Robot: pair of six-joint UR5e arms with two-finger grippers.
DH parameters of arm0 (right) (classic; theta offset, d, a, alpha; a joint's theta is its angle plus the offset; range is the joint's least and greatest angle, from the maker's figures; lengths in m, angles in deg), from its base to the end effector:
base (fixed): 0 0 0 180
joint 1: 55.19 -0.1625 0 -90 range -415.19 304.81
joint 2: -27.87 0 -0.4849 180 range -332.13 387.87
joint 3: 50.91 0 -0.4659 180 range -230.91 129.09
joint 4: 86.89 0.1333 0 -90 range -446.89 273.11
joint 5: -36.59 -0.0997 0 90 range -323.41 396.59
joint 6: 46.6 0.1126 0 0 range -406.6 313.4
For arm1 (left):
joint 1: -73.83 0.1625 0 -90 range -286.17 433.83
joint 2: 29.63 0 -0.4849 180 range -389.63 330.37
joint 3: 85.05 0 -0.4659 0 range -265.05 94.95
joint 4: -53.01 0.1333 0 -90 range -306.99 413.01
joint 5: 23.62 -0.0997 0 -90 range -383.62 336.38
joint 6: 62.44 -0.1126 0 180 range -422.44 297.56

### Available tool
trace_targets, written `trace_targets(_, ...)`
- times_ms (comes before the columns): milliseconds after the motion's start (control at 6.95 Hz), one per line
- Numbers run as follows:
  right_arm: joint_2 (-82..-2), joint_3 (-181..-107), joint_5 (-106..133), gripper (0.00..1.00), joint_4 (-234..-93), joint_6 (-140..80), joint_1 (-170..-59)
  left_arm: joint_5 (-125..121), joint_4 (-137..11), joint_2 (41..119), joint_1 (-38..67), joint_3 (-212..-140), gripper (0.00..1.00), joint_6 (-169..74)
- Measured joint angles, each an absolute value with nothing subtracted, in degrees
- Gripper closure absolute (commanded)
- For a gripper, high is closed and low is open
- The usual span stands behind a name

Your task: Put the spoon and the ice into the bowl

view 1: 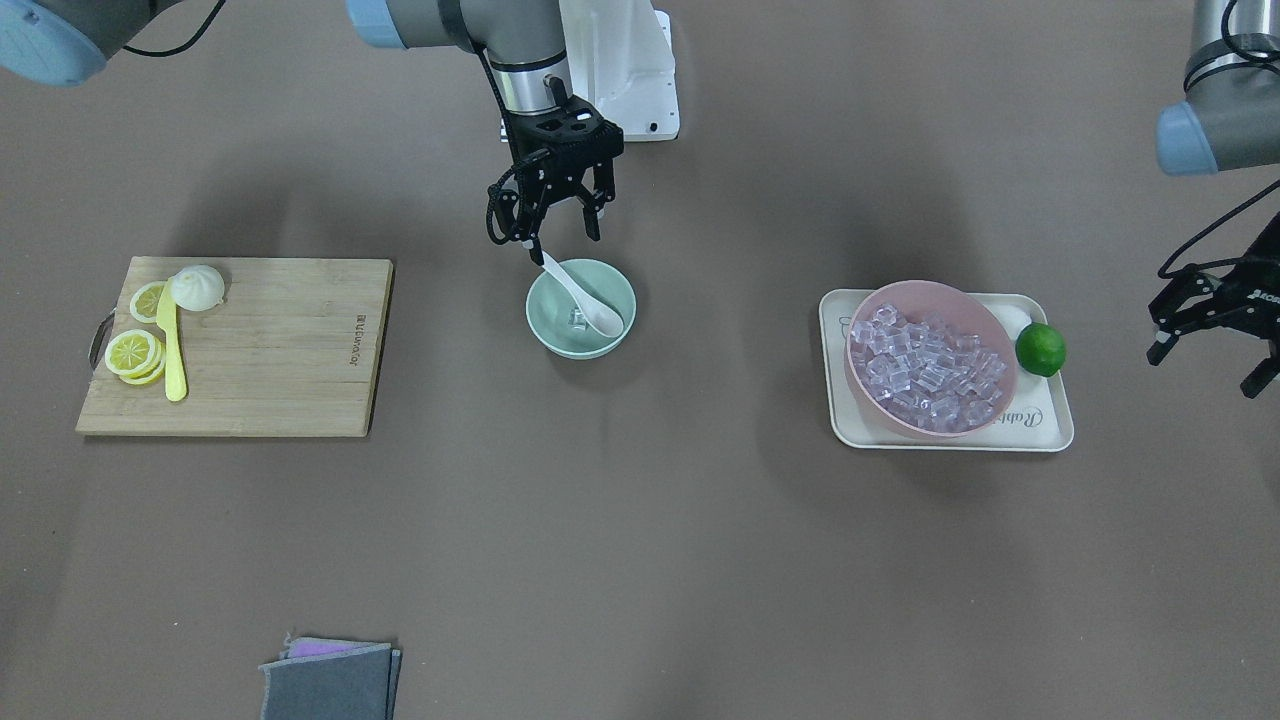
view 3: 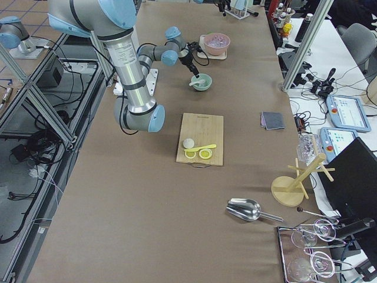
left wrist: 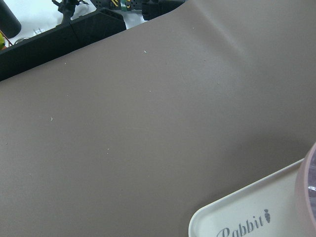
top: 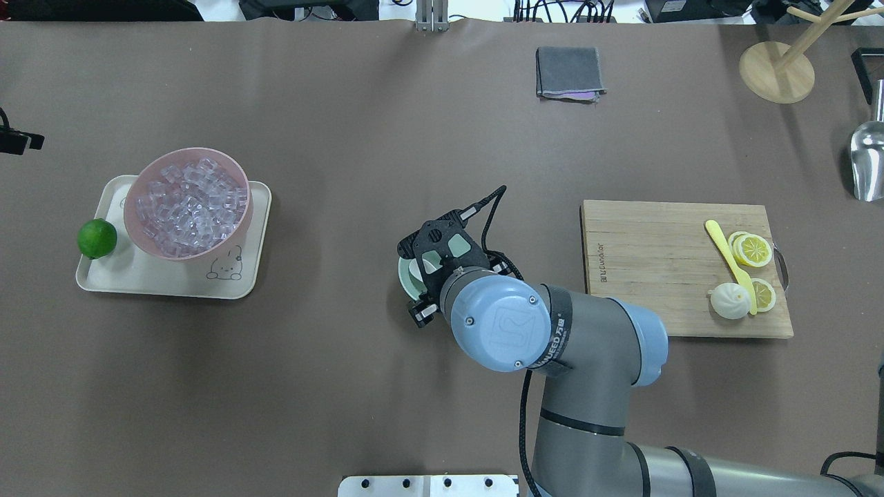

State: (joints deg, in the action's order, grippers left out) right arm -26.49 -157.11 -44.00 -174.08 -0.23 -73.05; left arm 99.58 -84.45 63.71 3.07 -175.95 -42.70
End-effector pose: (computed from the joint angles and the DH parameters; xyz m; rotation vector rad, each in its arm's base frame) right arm -0.6375 -0.3648 0.1732 0.6198 -0.7440 -0.3360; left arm 0.1395 -0.6171 0.5923 0.6460 0.8005 0.2533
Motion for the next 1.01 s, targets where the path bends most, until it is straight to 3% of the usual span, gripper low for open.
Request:
trace_targets(575,-27.73,-157.32,-55.25,0.0,-180.0,3.03,-88.3,101.33,-82.54,61.53,1.94,-175.32,0.01,-42.34)
trace_targets(1007,-34.31,-157.13,-72.92,0.0,-181.09,-5.18,-104.94,113.4,-66.55,60.83,-5.27,-177.96,0.01,-49.24)
